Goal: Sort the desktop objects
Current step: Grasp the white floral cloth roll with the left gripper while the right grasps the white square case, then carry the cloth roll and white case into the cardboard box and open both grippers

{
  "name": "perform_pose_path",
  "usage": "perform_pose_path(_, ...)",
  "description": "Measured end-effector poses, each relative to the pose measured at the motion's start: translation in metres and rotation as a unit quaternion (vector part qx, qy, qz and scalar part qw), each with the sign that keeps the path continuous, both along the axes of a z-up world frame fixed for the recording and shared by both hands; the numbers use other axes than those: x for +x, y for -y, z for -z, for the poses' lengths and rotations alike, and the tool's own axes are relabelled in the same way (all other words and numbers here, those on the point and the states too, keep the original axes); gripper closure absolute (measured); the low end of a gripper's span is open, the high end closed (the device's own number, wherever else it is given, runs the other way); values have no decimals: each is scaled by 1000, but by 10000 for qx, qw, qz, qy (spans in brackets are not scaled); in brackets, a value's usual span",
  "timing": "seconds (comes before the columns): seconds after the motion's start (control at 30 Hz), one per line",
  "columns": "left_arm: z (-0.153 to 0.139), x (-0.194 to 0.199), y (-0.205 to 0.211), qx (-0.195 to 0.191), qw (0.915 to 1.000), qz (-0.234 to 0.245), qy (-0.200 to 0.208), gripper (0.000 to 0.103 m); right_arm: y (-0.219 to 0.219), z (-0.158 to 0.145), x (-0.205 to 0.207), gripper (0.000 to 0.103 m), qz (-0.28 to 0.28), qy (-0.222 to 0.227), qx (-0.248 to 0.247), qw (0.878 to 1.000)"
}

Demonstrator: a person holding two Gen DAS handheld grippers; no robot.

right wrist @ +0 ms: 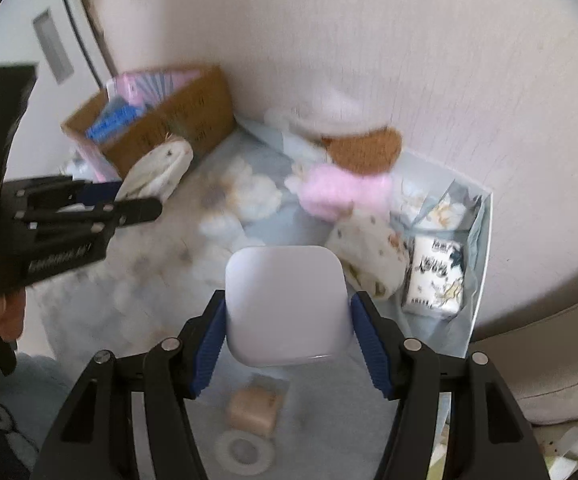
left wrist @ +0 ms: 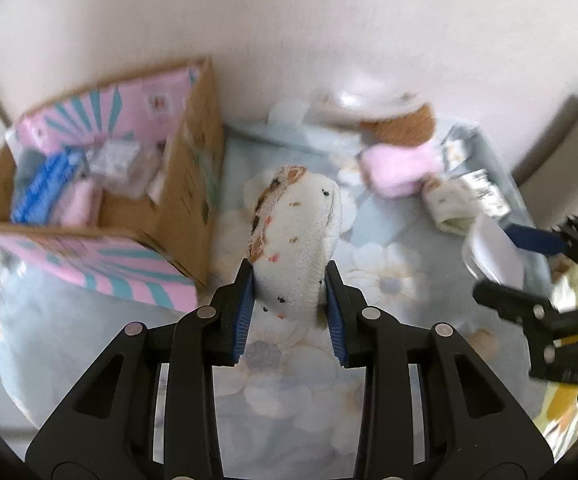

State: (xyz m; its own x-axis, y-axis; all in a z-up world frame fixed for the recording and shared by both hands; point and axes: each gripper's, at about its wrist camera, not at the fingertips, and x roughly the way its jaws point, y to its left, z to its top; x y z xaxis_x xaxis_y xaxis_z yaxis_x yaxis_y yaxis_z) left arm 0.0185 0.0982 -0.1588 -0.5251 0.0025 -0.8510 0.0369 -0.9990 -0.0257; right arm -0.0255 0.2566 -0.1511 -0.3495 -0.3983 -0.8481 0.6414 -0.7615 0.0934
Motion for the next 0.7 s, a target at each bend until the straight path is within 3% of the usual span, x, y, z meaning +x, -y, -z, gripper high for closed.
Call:
perform_pose_path(0.2,-57,-18,49,9,9993,264,-281,74,31,-49,-12,46,87,-112,-249,9996)
perform_pose_path(0.43,-89,-42,106,31,9990,229,-390,74,100,-98,-27,46,-153,-387,-383,9984)
perform_pose_path(0.7,-103,-69,188,77,9998,99,-120,74,199,-108,-53,46,-729,10,-605,9955)
